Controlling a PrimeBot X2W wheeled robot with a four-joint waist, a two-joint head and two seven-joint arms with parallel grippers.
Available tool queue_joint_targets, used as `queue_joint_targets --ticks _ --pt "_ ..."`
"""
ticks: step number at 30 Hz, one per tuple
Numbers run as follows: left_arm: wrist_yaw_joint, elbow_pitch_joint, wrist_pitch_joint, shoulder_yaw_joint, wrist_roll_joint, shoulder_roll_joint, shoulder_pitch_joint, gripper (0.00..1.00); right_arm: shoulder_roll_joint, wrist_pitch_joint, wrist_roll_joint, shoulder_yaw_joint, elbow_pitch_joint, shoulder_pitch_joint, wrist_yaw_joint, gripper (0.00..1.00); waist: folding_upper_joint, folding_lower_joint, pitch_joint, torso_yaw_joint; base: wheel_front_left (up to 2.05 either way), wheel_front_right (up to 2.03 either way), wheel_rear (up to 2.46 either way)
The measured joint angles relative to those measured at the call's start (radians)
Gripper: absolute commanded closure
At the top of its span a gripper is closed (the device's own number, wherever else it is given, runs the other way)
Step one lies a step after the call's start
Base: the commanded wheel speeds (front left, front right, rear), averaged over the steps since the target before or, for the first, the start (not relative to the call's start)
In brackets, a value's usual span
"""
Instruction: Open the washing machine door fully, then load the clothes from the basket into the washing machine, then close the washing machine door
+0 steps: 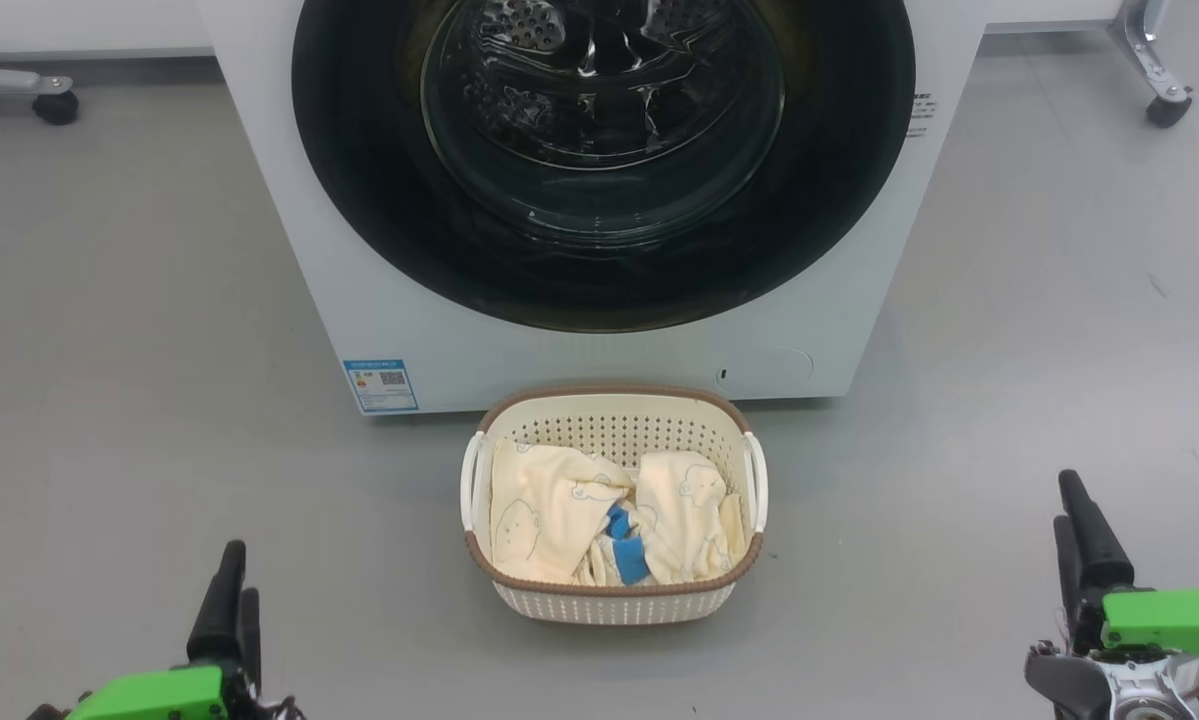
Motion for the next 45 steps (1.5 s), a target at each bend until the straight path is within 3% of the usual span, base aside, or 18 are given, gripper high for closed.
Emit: queue_joint_targets --ticks 23,34,45 --pt "-0.001 -0.103 -0.069 0.013 0.176 0.001 -0.022 0.00 0.000 -0.066 -0.287 -0.005 -0.111 -0.025 0.000 0.00 0.0000 0.0000 0.004 0.003 0.00 0.00 0.00" --pt "-0.001 -0.137 -0.097 -0.005 0.331 0.002 -0.024 0.00 0.000 -0.095 -0.411 0.013 -0.137 -0.035 0.000 0.00 0.0000 0.0000 0.004 0.003 0.00 0.00 0.00" --pt "-0.002 -0.172 -0.129 -0.017 0.506 0.003 -0.036 0.00 0.000 -0.125 -0.607 0.044 -0.159 -0.035 0.000 0.00 0.0000 0.0000 0.007 0.003 0.00 0.00 0.00"
